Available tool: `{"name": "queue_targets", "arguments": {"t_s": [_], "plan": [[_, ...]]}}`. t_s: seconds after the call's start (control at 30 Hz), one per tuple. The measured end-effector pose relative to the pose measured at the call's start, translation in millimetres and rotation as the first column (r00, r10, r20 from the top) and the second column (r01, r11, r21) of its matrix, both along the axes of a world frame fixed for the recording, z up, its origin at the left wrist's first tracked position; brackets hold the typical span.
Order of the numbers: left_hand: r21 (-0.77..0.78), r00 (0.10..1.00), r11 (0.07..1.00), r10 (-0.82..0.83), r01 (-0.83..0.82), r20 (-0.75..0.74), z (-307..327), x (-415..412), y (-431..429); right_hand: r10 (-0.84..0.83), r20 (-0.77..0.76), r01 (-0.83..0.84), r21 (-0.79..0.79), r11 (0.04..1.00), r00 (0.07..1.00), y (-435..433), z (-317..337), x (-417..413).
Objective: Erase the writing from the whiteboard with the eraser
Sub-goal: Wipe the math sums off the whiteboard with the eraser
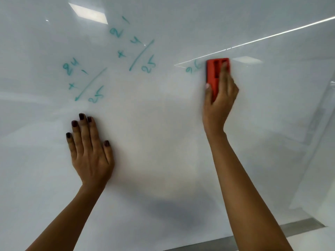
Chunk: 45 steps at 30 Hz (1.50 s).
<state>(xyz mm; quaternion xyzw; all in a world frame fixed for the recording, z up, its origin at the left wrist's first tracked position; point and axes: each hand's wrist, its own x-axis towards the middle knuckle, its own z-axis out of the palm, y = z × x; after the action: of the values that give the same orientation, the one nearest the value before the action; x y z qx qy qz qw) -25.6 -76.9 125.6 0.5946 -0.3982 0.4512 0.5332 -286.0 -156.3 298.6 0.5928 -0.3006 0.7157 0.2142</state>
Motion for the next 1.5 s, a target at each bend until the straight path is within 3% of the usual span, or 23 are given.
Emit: {"name": "queue_targets", "arguments": {"t_s": [0.07, 0.13, 0.2, 0.23, 0.27, 0.37, 0.4, 0.53, 0.57, 0.6, 0.7, 0.73, 0.83, 0.9, 0.97, 1.03, 1.1, 1.17, 1.23, 1.27, 1.33, 1.43, 1.5], "plan": [[-0.006, 1.0, 1.0, 0.002, -0.002, -0.003, 0, 0, 0, 0.006, 0.111, -0.011, 0.042, 0.999, 0.994, 6, 10, 13], [-0.008, 1.0, 1.0, 0.006, -0.007, -0.001, 0, 0, 0, -0.045, -0.101, 0.039, -0.061, 0.997, 0.994, 11, 10, 25], [-0.008, 1.0, 1.0, 0.009, -0.009, 0.0, 0, 0, 0, -0.106, -0.347, 0.055, -0.155, 0.986, 0.932, 13, 6, 25], [-0.005, 1.0, 1.0, 0.009, -0.009, -0.002, 0, -1, 0, -0.132, -0.377, 0.071, -0.174, 0.982, 0.917, 12, 9, 21], [-0.003, 1.0, 1.0, 0.007, -0.007, -0.005, 0, -1, 0, -0.143, -0.327, 0.089, -0.174, 0.981, 0.934, 9, 14, 19], [-0.001, 1.0, 1.0, 0.007, -0.007, -0.01, 0, -1, 1, -0.034, 0.026, 0.035, -0.044, 0.998, 0.999, 8, 27, 20], [0.0, 1.0, 1.0, 0.009, -0.009, -0.014, 0, -1, 1, -0.022, 0.045, 0.024, -0.033, 0.999, 0.999, 11, 26, 27], [0.001, 1.0, 1.0, 0.009, -0.009, -0.013, 0, -1, 0, -0.123, -0.377, 0.039, -0.223, 0.974, 0.918, 19, -9, 45], [0.002, 1.0, 1.0, 0.009, -0.009, -0.013, -1, 0, 0, -0.155, -0.415, 0.055, -0.244, 0.968, 0.897, 17, -13, 43], [0.002, 1.0, 1.0, 0.009, -0.009, -0.012, -1, 0, 0, -0.167, -0.382, 0.08, -0.234, 0.969, 0.909, 14, -14, 41], [-0.003, 1.0, 1.0, 0.005, -0.005, -0.009, 0, 0, 0, -0.054, -0.047, 0.05, -0.079, 0.996, 0.997, 17, -17, 54], [-0.005, 1.0, 1.0, 0.002, -0.002, -0.008, 0, -1, -1, -0.043, -0.042, 0.04, -0.075, 0.996, 0.998, 22, -22, 61], [-0.007, 1.0, 1.0, 0.0, 0.0, -0.001, 0, 0, -1, -0.107, -0.407, 0.02, -0.214, 0.977, 0.907, 33, -49, 78], [-0.008, 1.0, 1.0, -0.003, 0.003, 0.005, -1, 1, -1, -0.153, -0.528, 0.0, -0.278, 0.96, 0.836, 33, -44, 75], [-0.012, 1.0, 1.0, 0.001, -0.001, 0.01, -1, 1, -1, -0.182, -0.441, 0.055, -0.285, 0.957, 0.879, 30, -27, 75], [-0.012, 1.0, 1.0, -0.002, 0.002, 0.01, -1, 1, -2, -0.092, -0.212, 0.058, -0.164, 0.985, 0.973, 32, -7, 84], [-0.009, 1.0, 1.0, -0.003, 0.003, 0.009, -1, 1, -2, 0.006, -0.038, -0.008, -0.061, 0.998, 0.999, 42, 3, 101], [-0.011, 1.0, 1.0, -0.006, 0.006, 0.01, -1, 1, -1, -0.001, -0.191, -0.024, -0.128, 0.991, 0.982, 53, -2, 119], [-0.015, 1.0, 1.0, -0.013, 0.013, 0.014, -1, 2, 0, -0.105, -0.489, -0.039, -0.275, 0.961, 0.866, 57, -12, 125], [-0.015, 1.0, 1.0, -0.017, 0.017, 0.015, -1, 2, 0, -0.149, -0.553, -0.036, -0.309, 0.95, 0.82, 57, -11, 121], [-0.016, 1.0, 1.0, -0.025, 0.025, 0.015, -2, 2, -1, -0.157, -0.439, 0.026, -0.288, 0.957, 0.884, 50, 0, 117], [-0.015, 0.999, 0.999, -0.035, 0.035, 0.014, -1, 2, -2, -0.027, -0.037, 0.024, -0.084, 0.996, 0.999, 50, 18, 121], [-0.017, 0.999, 0.999, -0.038, 0.038, 0.018, -2, 2, -2, -0.037, -0.139, 0.017, -0.145, 0.989, 0.99, 54, 16, 130]]}}
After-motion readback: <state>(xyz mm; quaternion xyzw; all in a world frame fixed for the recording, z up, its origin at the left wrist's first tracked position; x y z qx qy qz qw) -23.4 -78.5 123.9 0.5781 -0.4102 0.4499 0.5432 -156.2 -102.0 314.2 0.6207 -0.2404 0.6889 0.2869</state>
